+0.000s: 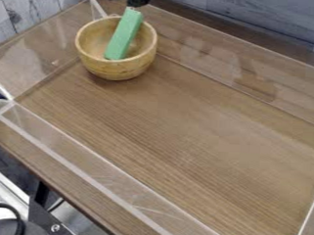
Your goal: Put the green block in the brown bowl
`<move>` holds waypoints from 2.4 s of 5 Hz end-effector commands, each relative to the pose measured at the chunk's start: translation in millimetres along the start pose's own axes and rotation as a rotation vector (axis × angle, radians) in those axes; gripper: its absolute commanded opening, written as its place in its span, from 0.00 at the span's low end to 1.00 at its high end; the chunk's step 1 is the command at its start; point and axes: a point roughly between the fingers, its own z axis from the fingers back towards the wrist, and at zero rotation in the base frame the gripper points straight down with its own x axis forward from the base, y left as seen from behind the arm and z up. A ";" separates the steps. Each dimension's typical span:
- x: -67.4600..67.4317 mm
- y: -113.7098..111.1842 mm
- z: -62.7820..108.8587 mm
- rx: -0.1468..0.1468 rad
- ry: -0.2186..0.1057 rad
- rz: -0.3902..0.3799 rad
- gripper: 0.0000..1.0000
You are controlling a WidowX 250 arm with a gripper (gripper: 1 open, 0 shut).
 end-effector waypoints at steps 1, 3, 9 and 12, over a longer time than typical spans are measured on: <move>0.6 -12.6 18.3 0.033 -0.048 0.017 1.00; 17.1 -60.7 -0.2 0.004 0.013 -0.046 0.00; 56.9 -59.7 -27.2 0.013 0.106 -0.080 0.00; 36.3 -58.1 17.7 -0.031 0.065 -0.114 0.00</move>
